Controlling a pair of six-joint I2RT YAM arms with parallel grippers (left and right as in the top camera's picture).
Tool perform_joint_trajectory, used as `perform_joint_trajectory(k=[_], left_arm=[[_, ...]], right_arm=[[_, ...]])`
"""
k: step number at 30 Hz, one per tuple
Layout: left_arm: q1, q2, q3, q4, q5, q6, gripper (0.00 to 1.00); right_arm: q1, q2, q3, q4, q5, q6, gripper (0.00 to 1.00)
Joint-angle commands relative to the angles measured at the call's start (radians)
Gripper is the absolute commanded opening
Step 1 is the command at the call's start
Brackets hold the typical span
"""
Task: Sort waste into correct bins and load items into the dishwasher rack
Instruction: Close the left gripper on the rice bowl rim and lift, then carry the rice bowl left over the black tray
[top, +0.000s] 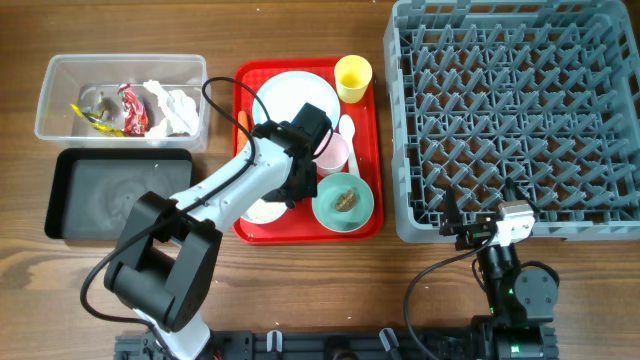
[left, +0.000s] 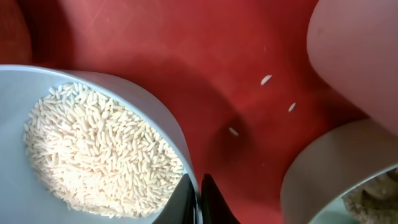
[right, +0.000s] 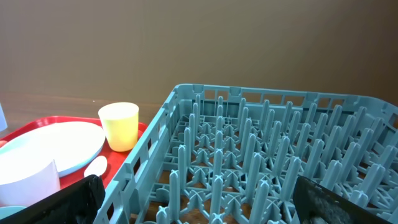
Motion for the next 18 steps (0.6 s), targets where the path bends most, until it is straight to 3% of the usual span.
perform_joint_trajectory(k=[1, 18], left_arm=[[0.006, -0.041, 0.025, -0.008, -0.003, 0.026, 0.04], [0.031, -0.193, 0.026, -0.043, -0.003, 0.038, 0.04]], right_arm=[[-0.005, -0.008, -0.001, 0.003, -0.016, -0.01, 1.0], [-0.005, -0.008, -0.001, 0.003, -0.016, -0.01, 1.0]])
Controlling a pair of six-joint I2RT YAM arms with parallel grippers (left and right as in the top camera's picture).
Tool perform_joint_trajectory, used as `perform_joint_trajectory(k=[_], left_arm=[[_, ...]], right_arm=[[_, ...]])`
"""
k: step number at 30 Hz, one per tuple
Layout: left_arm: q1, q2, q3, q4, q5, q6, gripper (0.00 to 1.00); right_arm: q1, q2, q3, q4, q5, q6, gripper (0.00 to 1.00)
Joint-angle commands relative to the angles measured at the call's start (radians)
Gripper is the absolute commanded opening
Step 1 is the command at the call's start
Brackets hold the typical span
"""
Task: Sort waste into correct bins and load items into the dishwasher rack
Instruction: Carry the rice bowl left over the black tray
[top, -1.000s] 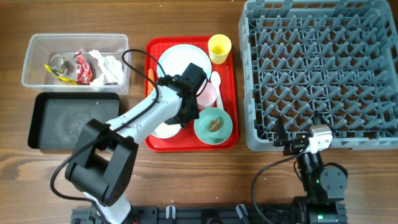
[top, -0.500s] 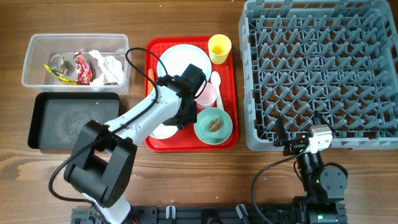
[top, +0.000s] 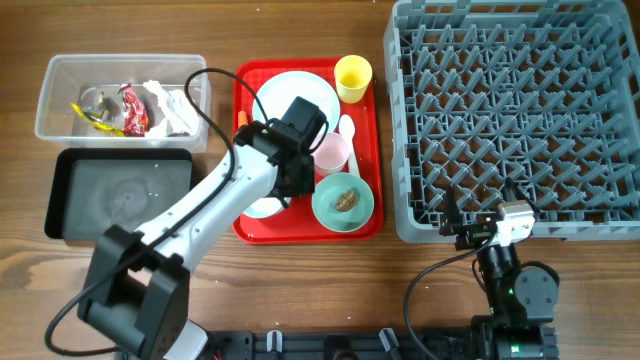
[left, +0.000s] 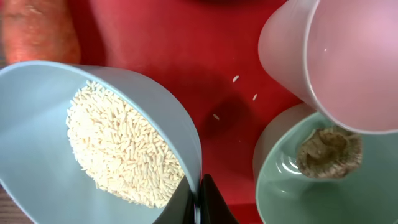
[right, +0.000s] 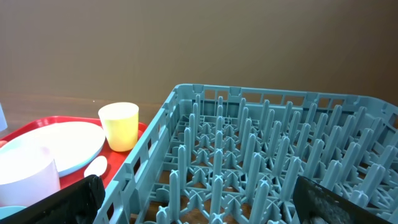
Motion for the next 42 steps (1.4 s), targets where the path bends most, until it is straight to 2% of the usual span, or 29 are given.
perform_joint_trajectory(k=[1, 9, 13, 19, 28, 37, 42], left_arm=[[0.033, -0.045, 0.024, -0.023, -0.003, 0.04, 0.04], [0.207, -0.114, 0.041, -0.073, -0.004, 0.07, 0.04], [0.33, -0.199, 0.068, -0.082, 0.02, 0.115, 0.04], [0.529, -0.286, 0.07, -0.07, 0.02, 0.118, 0.04], [0.821, -0.286, 0.069, -0.023, 0.043, 0.156, 0.04], [1.077, -0.251, 0.063, 0.013, 0.266, 0.266, 0.04], [1.143, -0.195, 0.026, 0.075, 0.379, 0.305, 0.04]], right_arm=[[-0.005, -0.008, -0.001, 0.003, -0.016, -0.01, 1.0], [-0.005, -0.008, -0.001, 0.003, -0.016, -0.01, 1.0], [-0.005, -0.008, -0.001, 0.003, -0.016, -0.01, 1.0], [-0.005, -0.008, -0.001, 0.003, -0.016, -0.01, 1.0], [-0.005, -0.008, -0.001, 0.003, -0.016, -0.01, 1.0], [-0.005, -0.008, -0.001, 0.003, -0.016, -0.01, 1.0], [-0.005, -0.008, -0.001, 0.003, -0.016, -0.01, 1.0]])
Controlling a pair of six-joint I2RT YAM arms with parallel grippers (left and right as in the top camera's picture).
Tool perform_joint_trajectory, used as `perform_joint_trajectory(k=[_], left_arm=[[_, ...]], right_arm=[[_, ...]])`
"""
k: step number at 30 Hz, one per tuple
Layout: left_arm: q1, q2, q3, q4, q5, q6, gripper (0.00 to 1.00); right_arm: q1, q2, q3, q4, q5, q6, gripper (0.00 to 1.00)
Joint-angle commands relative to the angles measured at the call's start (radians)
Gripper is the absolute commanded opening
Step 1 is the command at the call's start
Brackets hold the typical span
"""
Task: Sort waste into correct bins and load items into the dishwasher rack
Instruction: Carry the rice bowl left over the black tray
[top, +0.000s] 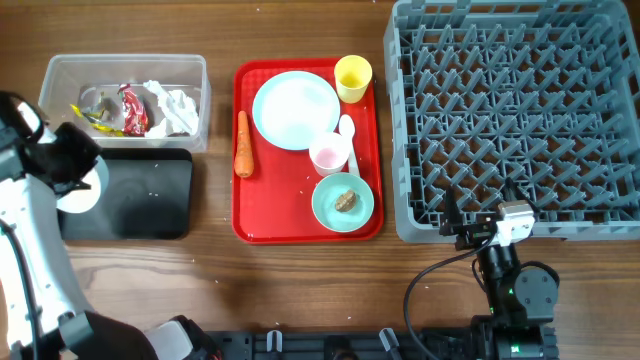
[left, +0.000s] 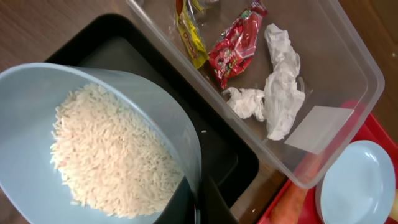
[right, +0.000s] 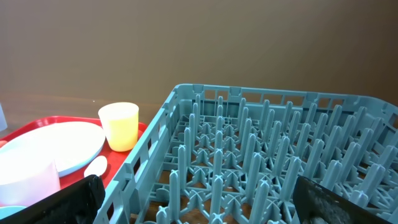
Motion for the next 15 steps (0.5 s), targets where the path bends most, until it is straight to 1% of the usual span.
perform_joint_trajectory(k=[1, 3, 9, 11, 12, 13, 15], left_arm=[[0.043, 0.054, -0.031, 0.062, 0.171, 0.062, 0.04], [0.053, 0.08, -0.039, 0.098, 0.242, 0.087, 0.04], [0.054, 0.109, -0.087, 0.165, 0.241, 0.154, 0.04], [0.054, 0.109, -0.112, 0.171, 0.188, 0.141, 0.04], [0.054, 0.109, -0.127, 0.177, 0.157, 0.093, 0.04], [0.054, 0.109, -0.14, 0.186, 0.154, 0.075, 0.04], [0.053, 0.109, -0.171, 0.227, 0.162, 0.075, 0.04]], right_arm=[[-0.005, -0.008, -0.001, 0.003, -0.016, -0.01, 1.0], [-0.005, -0.008, -0.001, 0.003, -0.016, -0.01, 1.0], [-0.005, -0.008, -0.001, 0.003, -0.016, -0.01, 1.0], [-0.005, -0.008, -0.001, 0.003, -0.016, -0.01, 1.0], [-0.005, -0.008, -0.001, 0.003, -0.016, -0.01, 1.0], [-0.005, -0.008, -0.001, 0.003, -0.016, -0.01, 1.0], [-0.005, -0.008, -0.001, 0.003, -0.016, -0.01, 1.0]])
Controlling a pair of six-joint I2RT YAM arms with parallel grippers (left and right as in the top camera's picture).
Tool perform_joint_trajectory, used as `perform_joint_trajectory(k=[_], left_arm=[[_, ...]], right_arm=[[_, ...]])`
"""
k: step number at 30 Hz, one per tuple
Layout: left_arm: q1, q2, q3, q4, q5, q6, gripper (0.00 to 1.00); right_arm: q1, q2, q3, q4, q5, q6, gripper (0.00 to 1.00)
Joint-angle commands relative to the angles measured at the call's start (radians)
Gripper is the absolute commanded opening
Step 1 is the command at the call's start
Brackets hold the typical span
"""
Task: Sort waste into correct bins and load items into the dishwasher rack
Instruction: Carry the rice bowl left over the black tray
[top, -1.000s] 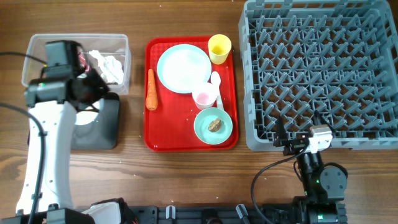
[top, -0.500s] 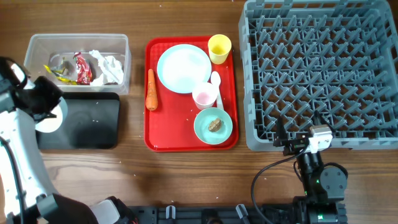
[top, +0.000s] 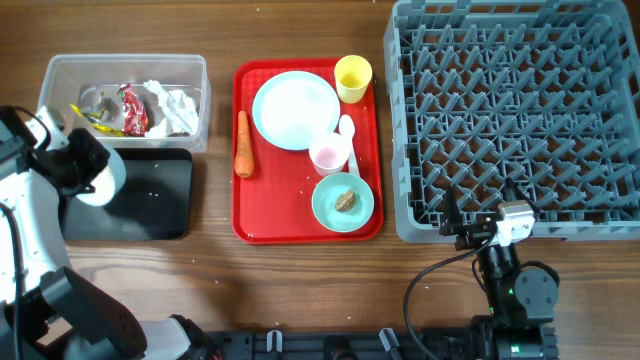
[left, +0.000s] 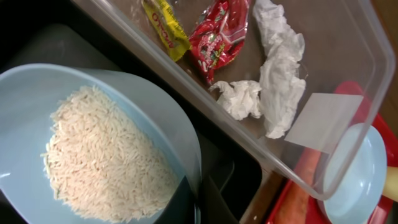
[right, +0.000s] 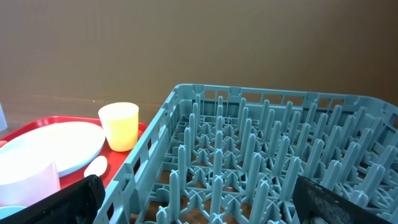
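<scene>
My left gripper (left: 199, 200) is shut on the rim of a light blue bowl (left: 81, 143) full of white rice. The bowl (top: 100, 178) hangs over the left part of the black tray (top: 150, 205), close to the clear waste bin (top: 60, 75). On the red tray (top: 250, 220) lie a carrot (top: 242, 143), a white plate (top: 295, 108), a yellow cup (top: 353, 77), a pink cup (top: 329, 154), a white spoon (top: 347, 128) and a green bowl (top: 343, 200) with a food scrap. My right gripper (right: 208, 205) rests open at the near edge of the grey-blue dishwasher rack (top: 510, 110).
The clear bin holds a red wrapper (left: 217, 40), a yellow wrapper (left: 163, 25) and crumpled tissues (left: 277, 68). Its near wall stands right beside the held bowl. The rack fills the right side of the table.
The bowl of rice has shifted a little to the right, further over the black tray and closer to the clear bin. The right arm has not moved.
My left gripper was shut on the rice bowl's rim on the red tray. Then the bowl was off the tray beside the pink cup. Later it hung at the black tray's left edge, and now further in over that tray, rice still inside.
</scene>
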Motion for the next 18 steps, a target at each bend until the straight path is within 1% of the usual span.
perform_joint_trajectory(k=[1, 7, 10, 15, 16, 18], left_arm=[[0.006, 0.002, -0.051, 0.053, -0.016, -0.02, 0.04], [0.006, 0.002, -0.09, 0.079, -0.017, -0.012, 0.04], [0.006, 0.002, -0.092, 0.078, -0.005, 0.04, 0.04], [0.006, 0.002, -0.092, 0.06, -0.004, 0.069, 0.04], [0.006, 0.002, -0.092, 0.058, 0.009, 0.088, 0.04], [0.006, 0.002, -0.092, 0.051, 0.097, 0.174, 0.04]], right_arm=[[-0.005, -0.008, -0.001, 0.003, -0.016, -0.01, 1.0], [-0.005, -0.008, -0.001, 0.003, -0.016, -0.01, 1.0], [-0.005, -0.008, -0.001, 0.003, -0.016, -0.01, 1.0], [-0.005, -0.008, -0.001, 0.003, -0.016, -0.01, 0.99], [-0.005, -0.008, -0.001, 0.003, -0.016, -0.01, 1.0], [-0.005, -0.008, -0.001, 0.003, -0.016, -0.01, 1.0]])
